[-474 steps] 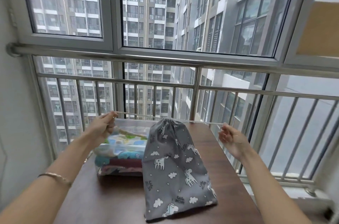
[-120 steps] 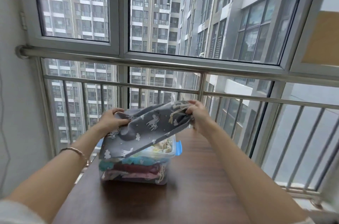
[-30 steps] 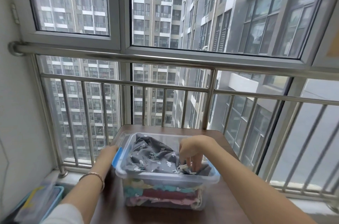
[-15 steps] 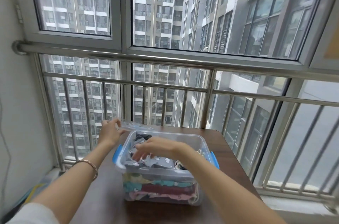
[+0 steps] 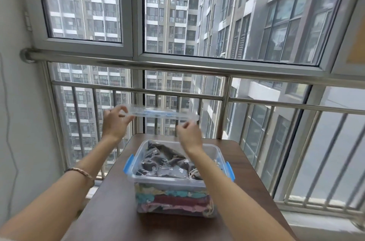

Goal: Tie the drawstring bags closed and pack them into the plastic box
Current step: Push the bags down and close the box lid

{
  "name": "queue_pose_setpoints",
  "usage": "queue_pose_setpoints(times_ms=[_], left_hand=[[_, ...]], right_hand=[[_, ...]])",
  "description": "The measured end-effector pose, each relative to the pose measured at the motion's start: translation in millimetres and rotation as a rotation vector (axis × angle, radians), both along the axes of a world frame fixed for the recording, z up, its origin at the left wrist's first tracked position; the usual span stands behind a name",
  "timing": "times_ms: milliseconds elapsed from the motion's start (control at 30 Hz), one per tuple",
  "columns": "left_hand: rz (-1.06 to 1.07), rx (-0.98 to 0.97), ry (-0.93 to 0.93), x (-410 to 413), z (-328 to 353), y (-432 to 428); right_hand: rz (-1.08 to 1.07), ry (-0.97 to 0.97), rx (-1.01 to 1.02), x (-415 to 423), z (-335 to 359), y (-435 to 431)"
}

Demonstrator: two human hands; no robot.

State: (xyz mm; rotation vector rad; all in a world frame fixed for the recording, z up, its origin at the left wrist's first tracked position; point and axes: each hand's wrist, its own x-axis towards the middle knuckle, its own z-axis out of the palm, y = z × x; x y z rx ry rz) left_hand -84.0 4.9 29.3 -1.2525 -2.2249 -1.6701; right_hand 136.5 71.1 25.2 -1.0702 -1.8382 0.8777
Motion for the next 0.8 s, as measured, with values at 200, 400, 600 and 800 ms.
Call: queue_pose_setpoints(times_ms=[200,400,600,800], left_hand=[[-0.211,-0.018,0.056,22.6,36.8,-4.1],[-0.289,-0.046,0.046,42.8,49.0,-7.4],[-0.474,0.187,-0.243,50.7,52.5,-17.8],[-0.498,-0.067,-0.193,53.0,26.1,-28.2]], right_hand=[[-0.201,0.155,0.082,57.7,5.7,46.9],[-0.225,0.310,0.100,85.8,-2.3,63.5],[-0.383,0.516,0.172,102.1,9.4,57.5],[-0.252,0.032,-0.105,115.0,14.1,63.6]])
